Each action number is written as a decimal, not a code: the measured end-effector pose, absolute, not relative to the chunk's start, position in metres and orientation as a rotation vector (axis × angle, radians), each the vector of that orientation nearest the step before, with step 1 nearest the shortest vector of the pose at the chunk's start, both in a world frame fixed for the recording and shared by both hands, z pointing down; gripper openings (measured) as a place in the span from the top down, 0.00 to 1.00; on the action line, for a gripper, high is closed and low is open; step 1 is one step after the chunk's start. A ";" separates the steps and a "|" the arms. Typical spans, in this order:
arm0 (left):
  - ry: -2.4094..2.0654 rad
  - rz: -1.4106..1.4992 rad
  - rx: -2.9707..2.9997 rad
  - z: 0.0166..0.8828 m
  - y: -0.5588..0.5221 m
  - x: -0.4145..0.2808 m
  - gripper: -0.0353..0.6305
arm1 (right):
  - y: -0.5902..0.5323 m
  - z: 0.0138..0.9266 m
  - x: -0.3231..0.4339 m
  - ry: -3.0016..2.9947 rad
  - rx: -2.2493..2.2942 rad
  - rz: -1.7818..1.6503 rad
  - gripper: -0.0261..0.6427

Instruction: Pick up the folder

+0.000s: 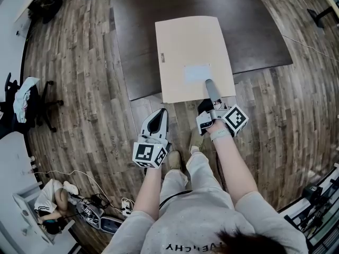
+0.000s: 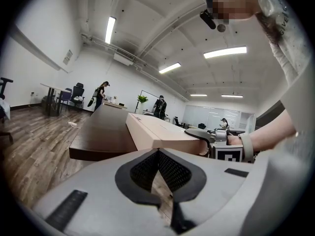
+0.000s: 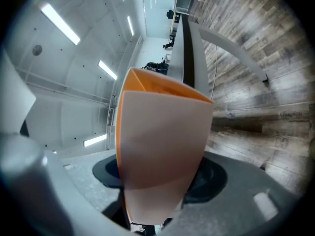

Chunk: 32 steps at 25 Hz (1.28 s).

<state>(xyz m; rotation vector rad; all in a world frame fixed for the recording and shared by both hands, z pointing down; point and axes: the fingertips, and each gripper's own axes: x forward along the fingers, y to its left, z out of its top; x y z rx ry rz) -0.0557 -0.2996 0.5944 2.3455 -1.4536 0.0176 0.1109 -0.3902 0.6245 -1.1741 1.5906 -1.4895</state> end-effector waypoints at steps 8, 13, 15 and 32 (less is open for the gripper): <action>-1.478 0.013 2.347 0.586 -0.289 -0.070 0.95 | -0.381 0.617 0.118 1.548 -1.165 -1.453 0.56; -1.499 0.002 2.346 0.579 -0.285 -0.079 0.95 | -0.379 0.606 0.123 1.561 -1.178 -1.415 0.57; -1.507 -0.002 2.345 0.576 -0.284 -0.084 0.95 | -0.379 0.601 0.125 1.591 -1.194 -1.391 0.57; -1.540 -0.050 2.362 0.544 -0.305 -0.090 0.95 | -0.383 0.557 0.152 1.758 -1.306 -1.265 0.57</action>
